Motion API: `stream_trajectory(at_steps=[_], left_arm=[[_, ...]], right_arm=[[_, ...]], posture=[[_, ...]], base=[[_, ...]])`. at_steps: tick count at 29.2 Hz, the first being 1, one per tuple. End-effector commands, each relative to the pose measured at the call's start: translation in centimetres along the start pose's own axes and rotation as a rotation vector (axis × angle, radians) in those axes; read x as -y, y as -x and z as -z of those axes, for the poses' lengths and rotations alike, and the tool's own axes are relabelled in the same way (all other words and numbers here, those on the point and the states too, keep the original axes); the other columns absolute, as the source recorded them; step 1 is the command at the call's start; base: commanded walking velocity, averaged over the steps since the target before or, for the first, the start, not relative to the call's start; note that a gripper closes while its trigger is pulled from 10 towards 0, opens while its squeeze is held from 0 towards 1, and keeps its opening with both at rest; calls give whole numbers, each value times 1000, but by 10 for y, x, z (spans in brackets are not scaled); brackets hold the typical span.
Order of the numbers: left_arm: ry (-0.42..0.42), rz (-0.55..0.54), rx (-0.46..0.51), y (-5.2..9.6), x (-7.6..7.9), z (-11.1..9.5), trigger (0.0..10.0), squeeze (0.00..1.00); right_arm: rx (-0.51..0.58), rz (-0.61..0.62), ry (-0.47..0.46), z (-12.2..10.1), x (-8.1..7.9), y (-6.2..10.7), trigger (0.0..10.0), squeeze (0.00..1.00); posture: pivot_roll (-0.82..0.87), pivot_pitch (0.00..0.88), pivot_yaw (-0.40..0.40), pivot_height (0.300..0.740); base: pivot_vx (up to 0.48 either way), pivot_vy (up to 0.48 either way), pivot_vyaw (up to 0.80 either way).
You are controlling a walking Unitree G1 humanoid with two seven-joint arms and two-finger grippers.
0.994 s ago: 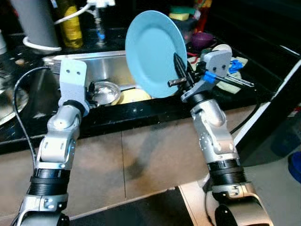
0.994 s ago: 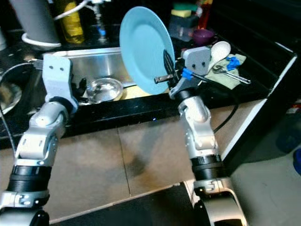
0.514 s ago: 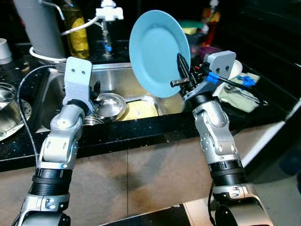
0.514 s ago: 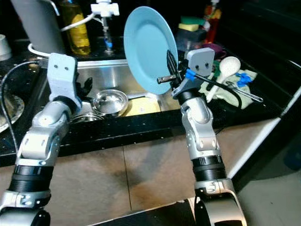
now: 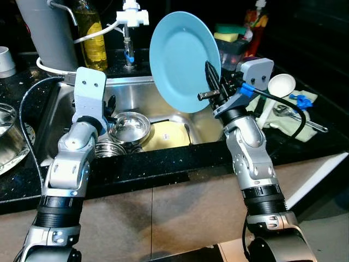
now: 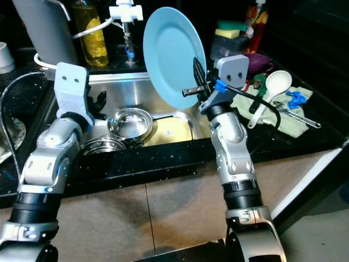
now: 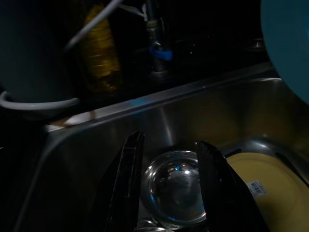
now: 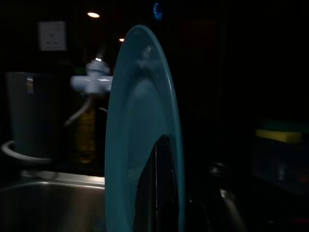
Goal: Kitchen organization
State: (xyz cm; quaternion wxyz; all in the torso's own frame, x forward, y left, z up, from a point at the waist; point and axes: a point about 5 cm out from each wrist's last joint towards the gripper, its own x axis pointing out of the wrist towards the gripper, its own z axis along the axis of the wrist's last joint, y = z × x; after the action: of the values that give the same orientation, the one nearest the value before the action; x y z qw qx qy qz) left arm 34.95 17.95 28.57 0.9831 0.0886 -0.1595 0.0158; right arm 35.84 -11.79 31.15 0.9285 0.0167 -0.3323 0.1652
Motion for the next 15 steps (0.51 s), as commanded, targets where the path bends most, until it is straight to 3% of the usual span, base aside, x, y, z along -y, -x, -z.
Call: stream_trajectory(at_steps=[1,15], left_arm=[[-6,1,-7,1,0,1,10000,0],[-10,7,-11,1,0,1,10000,0]], right_arm=[[13,-1,10,-4,2,-1,10000,0],[7,-5,8,-2,1,-1,10000,0]], posture=[[-31,141,-50,740],[-30,141,-50,740]], base=[[304,0,0],[291,0,0]])
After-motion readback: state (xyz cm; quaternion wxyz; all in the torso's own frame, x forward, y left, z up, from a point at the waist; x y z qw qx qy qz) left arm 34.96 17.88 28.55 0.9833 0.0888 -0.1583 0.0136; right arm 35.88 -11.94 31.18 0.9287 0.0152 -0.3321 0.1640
